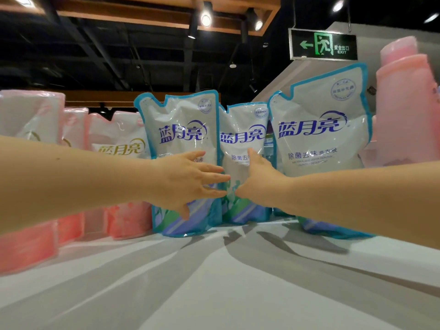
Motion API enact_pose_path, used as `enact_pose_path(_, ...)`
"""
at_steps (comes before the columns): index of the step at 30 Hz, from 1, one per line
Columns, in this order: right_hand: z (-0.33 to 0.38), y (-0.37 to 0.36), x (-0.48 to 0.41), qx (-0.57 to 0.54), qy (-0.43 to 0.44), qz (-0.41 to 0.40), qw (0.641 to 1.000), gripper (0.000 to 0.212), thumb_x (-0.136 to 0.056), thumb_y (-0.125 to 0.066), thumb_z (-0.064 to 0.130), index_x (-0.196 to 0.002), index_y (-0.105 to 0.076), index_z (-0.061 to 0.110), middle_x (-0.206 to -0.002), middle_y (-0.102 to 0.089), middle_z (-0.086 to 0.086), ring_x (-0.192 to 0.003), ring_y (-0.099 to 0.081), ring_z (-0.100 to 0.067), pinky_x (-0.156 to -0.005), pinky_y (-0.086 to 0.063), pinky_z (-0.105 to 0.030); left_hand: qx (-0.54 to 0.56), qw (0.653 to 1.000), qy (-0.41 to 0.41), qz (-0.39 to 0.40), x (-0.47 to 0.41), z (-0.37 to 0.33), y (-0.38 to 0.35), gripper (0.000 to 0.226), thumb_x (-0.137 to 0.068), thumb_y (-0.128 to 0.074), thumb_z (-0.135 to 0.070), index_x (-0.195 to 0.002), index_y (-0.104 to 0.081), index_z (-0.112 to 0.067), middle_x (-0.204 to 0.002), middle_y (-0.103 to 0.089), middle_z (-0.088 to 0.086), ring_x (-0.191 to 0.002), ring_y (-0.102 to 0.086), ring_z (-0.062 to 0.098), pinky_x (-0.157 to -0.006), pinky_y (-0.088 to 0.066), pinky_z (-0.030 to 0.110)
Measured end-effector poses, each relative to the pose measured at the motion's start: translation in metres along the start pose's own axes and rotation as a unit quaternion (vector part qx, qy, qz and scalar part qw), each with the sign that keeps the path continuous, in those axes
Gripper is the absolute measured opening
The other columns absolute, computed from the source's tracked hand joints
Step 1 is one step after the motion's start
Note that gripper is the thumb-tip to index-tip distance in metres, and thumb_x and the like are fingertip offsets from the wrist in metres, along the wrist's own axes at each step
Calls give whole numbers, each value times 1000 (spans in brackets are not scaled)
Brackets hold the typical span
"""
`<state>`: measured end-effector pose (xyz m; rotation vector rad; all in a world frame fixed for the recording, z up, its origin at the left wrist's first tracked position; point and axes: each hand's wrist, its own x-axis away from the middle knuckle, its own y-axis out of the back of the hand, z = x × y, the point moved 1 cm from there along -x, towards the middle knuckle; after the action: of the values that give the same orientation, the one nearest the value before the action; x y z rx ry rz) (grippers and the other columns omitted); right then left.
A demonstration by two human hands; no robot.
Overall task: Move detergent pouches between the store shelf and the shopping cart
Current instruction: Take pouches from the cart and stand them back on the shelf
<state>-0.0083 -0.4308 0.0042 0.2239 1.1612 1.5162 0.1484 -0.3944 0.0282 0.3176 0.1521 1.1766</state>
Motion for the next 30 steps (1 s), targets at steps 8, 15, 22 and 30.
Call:
enact_pose_path(8, 34, -39, 2, 58, 53, 95, 992, 52, -94, -47, 11, -142, -28, 9, -136, -47, -13, -123, -48, -29, -87, -41, -28, -108, 979, -53, -167, 13, 9, -24, 66, -54, -83, -26, -116, -61, -35, -124, -62, -5, -121, -55, 20, -96, -44, 50)
enact_pose_path(15, 40, -37, -1, 91, 47, 129, 986, 55, -97, -43, 11, -146, -21, 7, -144, -38, -12, -131, -40, -28, -99, -36, -29, -94, 966, -54, -236, 4, 13, -39, 65, -51, -84, -30, -113, -64, -36, -117, -65, -7, -114, -59, 18, -91, -48, 48)
enact_pose_path(22, 46, -3, 16, 90, 31, 120, 988, 35, -89, -56, 19, -122, -47, 10, -117, -52, -8, -96, -48, -20, -66, -41, -24, -74, 978, -64, -184, 12, 9, -8, 83, -59, -82, -40, -134, -47, -34, -137, -52, -3, -129, -46, 19, -103, -36, 51)
enact_pose_path(30, 6, 76, 38, 46, 47, -56, 996, 55, -86, -60, 19, -139, -43, 24, -137, -49, 0, -121, -50, -20, -93, -43, -27, 423, 892, 106, -121, -26, -13, 63, 87, -83, -57, -54, -149, -7, -27, -153, -27, -4, -134, -34, 17, -107, -29, 28)
